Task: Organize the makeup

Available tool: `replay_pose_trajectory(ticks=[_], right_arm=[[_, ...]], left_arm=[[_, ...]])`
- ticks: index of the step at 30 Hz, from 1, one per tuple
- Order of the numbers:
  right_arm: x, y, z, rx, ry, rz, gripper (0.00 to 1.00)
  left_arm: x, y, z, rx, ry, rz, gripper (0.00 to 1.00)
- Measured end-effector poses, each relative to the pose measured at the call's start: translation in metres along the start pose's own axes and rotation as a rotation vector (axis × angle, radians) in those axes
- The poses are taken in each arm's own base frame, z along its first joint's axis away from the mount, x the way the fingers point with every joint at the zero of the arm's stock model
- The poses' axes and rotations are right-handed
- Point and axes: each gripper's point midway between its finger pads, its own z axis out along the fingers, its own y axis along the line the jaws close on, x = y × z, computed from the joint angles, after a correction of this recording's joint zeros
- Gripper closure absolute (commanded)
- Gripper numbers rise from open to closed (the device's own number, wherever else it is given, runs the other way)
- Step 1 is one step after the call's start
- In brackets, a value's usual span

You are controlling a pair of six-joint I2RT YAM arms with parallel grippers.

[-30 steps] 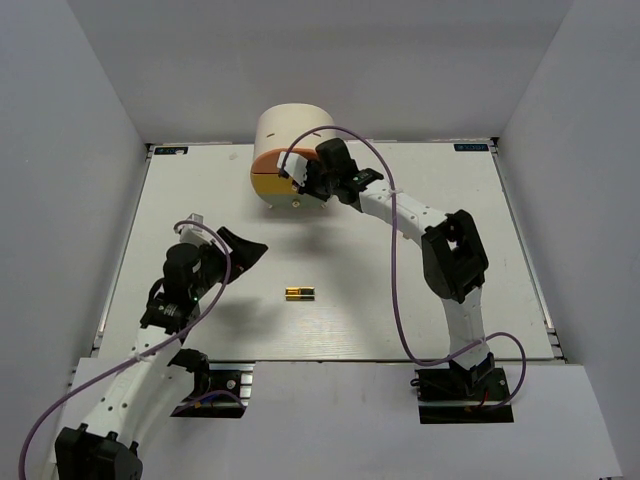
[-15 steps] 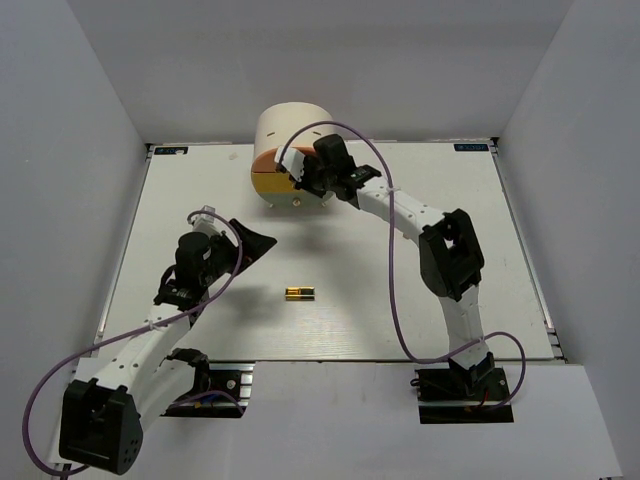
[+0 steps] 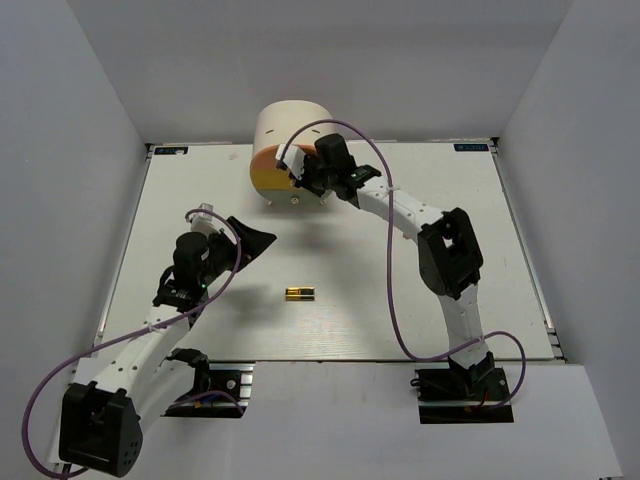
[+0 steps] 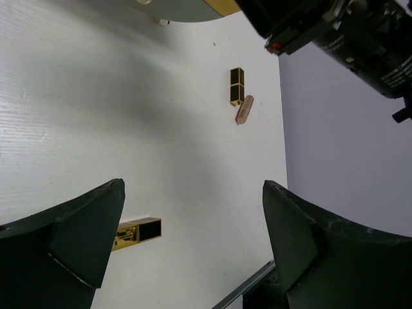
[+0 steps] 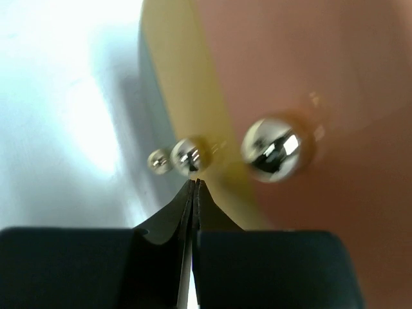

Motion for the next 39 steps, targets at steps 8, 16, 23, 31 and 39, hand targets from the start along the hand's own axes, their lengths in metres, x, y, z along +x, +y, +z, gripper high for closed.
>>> replay_pose_trajectory(ticks=[8,16,23,31,39], right_arm=[[0.020,0.034,-0.040,-0.067,0.036,0.043,0.88],[0.028,0.038,-0.080,-0.054,0.027,0.139,1.00],[0.061,0.048,-0.113,-0.063,0.058,0.309,1.00],[0.057,0.041,-0.137,-0.061,0.019,0.367,1.00],[0.051,0.036,-0.147,-0.076,-0.024,0.391,1.00]], left_arm=[[-0.003,0.017,0.023,-0.043,-0.015,-0.015,0.12],[-0.004,0.044,0.074,-0.098,-0.002,-0.083,0.62],[-0.017,0.045,0.140,-0.053,0.007,-0.120,0.67],[-0.012,0.055,0.175,-0.052,0.004,-0.171,0.55],[-0.013,0.052,0.200,-0.031,-0.031,-0.197,0.52]])
